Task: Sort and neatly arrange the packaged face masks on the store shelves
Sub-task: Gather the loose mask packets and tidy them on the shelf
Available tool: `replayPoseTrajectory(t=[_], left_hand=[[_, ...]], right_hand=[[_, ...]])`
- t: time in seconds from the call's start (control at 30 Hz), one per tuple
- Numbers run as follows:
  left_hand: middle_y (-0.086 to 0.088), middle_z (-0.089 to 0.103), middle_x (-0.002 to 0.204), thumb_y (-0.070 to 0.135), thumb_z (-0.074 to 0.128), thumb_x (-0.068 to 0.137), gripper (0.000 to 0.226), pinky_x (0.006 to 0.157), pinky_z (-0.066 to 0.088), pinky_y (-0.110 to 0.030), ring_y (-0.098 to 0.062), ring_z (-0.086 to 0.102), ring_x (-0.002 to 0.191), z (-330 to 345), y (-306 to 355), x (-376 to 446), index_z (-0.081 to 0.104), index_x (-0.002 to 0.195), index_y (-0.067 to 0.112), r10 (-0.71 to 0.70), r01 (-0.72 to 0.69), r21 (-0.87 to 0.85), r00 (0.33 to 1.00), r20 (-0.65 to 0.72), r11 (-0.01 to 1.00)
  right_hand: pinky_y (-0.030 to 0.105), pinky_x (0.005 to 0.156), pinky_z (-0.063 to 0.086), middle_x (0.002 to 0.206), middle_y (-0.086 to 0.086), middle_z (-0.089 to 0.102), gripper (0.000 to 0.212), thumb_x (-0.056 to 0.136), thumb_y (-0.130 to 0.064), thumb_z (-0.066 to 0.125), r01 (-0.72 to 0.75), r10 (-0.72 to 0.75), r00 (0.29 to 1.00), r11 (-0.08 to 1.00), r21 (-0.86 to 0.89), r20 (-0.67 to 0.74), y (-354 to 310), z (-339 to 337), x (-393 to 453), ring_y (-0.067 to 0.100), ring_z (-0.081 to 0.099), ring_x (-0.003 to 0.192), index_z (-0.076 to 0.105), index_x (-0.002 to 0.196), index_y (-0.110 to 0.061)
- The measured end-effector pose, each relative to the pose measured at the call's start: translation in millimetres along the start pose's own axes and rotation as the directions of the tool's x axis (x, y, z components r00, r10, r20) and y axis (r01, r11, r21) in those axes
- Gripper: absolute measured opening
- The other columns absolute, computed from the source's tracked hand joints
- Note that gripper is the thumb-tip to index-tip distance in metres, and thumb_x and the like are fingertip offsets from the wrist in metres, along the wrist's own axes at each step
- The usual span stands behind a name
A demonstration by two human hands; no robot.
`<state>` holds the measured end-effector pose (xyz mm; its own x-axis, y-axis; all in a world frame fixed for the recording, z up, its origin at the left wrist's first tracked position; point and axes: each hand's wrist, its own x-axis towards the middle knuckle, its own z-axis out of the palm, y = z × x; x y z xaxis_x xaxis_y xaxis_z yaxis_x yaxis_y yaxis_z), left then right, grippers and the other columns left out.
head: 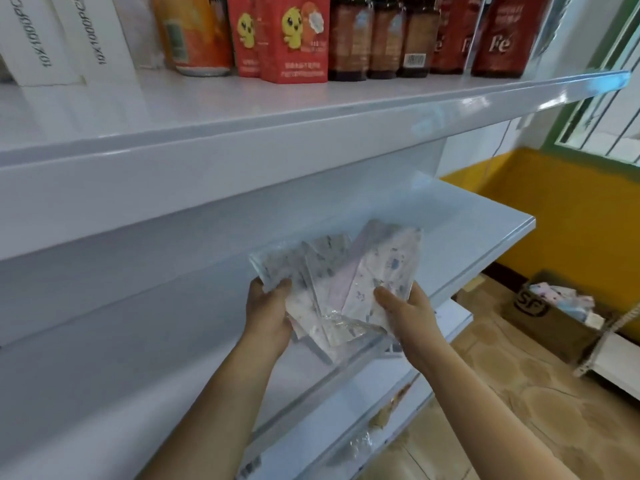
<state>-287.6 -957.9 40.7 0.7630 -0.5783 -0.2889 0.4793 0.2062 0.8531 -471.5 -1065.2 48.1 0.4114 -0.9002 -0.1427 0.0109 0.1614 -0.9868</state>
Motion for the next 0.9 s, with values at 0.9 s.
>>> replayPoseTrajectory(t=[0.9], left_hand=[[-0.018, 0.066, 0.113, 0.027, 0.087, 0.062, 0.084, 0.066, 0.061, -0.043, -0.028, 0.069, 0.078, 393.1, -116.9, 234.3, 0.042, 0.132, 0.013, -0.005, -0.04, 0.489, 0.996, 0.09, 0.871]], right_hand=[[0.028, 0.069, 0.054, 0.097, -0.007, 0.072, 0.024, 0.09, -0.024, 0.074, 0.096, -0.096, 0.995, 0.95, -0.297, 0.014, -60.9, -219.4, 396.4, 0.014, 0.068, 0.091, 0.068, 0.113, -0.018]])
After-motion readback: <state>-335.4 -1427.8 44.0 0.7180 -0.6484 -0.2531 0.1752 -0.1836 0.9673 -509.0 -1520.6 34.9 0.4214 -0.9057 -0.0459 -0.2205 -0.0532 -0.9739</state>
